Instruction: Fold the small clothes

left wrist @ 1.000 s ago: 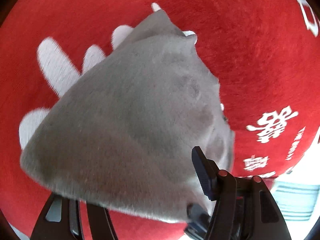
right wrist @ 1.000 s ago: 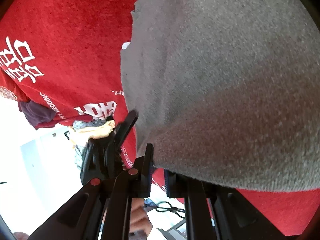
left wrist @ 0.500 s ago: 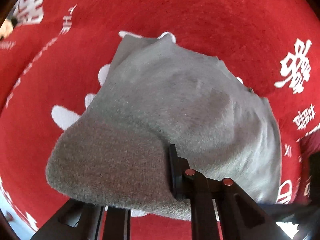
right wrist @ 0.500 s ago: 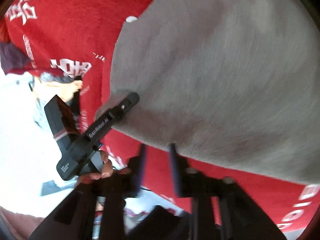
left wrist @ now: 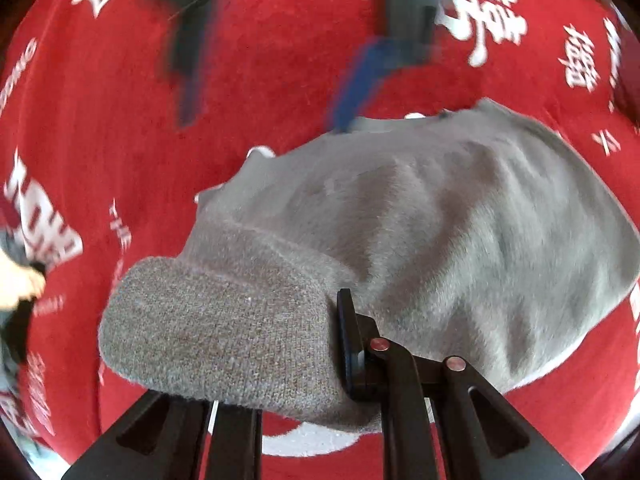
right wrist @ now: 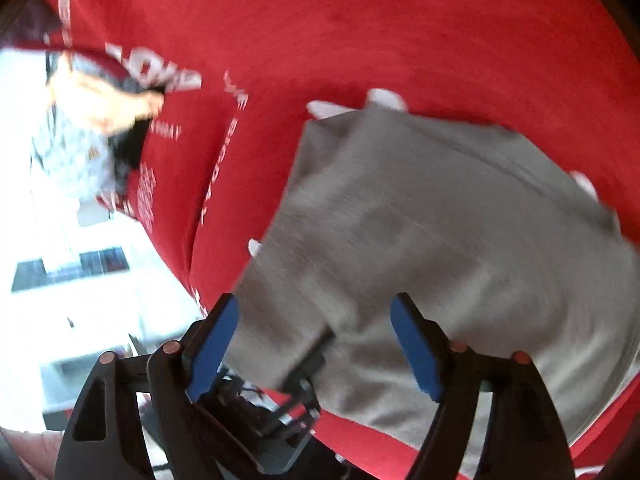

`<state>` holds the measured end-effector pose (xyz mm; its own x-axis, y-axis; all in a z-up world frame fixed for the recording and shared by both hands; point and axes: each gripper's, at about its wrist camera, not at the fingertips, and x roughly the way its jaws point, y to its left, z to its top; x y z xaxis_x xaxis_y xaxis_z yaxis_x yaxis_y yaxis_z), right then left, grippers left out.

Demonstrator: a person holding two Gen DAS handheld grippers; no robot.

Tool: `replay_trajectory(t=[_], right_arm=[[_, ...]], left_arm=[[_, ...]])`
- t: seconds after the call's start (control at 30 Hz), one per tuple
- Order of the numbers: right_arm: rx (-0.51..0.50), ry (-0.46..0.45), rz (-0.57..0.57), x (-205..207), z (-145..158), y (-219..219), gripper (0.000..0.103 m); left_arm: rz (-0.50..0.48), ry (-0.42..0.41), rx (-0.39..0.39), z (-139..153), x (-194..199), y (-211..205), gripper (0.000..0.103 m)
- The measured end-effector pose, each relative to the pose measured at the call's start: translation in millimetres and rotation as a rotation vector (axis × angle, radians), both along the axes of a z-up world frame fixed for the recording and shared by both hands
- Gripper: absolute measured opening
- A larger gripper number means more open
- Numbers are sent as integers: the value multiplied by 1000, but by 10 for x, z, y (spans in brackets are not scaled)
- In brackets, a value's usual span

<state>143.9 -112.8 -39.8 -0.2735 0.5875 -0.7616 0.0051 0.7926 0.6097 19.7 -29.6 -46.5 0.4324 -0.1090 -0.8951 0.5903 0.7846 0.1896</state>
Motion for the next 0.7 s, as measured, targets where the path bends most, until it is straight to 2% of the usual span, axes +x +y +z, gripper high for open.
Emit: replay_trajectory(t=[0.1, 0.23, 0.33, 0.5, 0.6, 0.63, 0.67, 0.7], right_arm=[[-2, 48, 104, 135, -88, 344, 83], [-118, 85, 309, 214, -300, 871, 85], [-172, 95, 414, 226, -422, 1126, 85], [-257, 114, 477, 224, -691, 1336, 85], [-329, 90, 504, 201, -796, 1393, 85], [-355, 75, 506, 187, -814, 1365, 82], [-361, 61, 502, 176, -803, 1338, 73], [-381, 35, 493, 174, -775, 1267, 42]], left_arm=[[-36, -27, 18, 11, -43, -18, 16], [-71, -55, 35, 28, -94, -28, 16], [-88, -68, 41, 22, -124, -22, 16], [-115, -94, 59, 17, -201, -42, 16], [-125, -105, 71, 29, -217, -70, 16], [-131, -109, 74, 39, -233, -71, 16], [-138, -115, 78, 55, -248, -80, 16], [-141, -115, 79, 51, -217, -88, 16]])
